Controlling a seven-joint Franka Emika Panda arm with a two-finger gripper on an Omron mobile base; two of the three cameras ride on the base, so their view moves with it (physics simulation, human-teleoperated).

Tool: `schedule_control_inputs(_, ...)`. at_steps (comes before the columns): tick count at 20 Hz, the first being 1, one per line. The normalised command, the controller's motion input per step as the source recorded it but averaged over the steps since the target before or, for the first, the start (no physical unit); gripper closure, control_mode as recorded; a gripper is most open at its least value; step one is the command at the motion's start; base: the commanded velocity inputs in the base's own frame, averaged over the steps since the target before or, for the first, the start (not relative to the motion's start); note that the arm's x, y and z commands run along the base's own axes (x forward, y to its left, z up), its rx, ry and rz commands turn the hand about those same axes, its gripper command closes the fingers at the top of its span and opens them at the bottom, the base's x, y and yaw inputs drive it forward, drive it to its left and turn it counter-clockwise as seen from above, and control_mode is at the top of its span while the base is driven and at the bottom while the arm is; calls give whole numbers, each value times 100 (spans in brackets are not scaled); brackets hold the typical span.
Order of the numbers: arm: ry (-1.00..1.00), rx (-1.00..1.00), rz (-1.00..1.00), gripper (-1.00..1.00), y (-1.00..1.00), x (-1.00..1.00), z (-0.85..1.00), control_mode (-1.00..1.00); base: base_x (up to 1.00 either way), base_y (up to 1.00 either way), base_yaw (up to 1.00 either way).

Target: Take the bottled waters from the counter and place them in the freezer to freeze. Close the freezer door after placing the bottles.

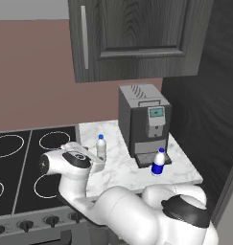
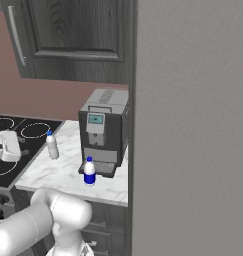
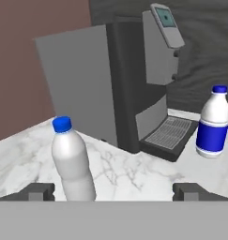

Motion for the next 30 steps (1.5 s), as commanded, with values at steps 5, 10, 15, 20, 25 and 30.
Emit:
schedule_control_inputs(5,0,0,-11,-100,-4,31,-8,-100,0,0,0)
schedule_control_inputs(10,0,0,-5,-100,-1,51,-14,-100,0,0,0)
schedule_control_inputs(15,0,0,-2,-100,0,43,-15,-100,0,0,0)
schedule_control_inputs(20,4,0,0,-100,2,34,-19,-100,0,0,0)
schedule_control_inputs(25,9,0,-1,-100,0,26,-18,-100,0,0,0)
schedule_control_inputs(30,8,0,-2,-100,0,18,-16,-100,0,0,0)
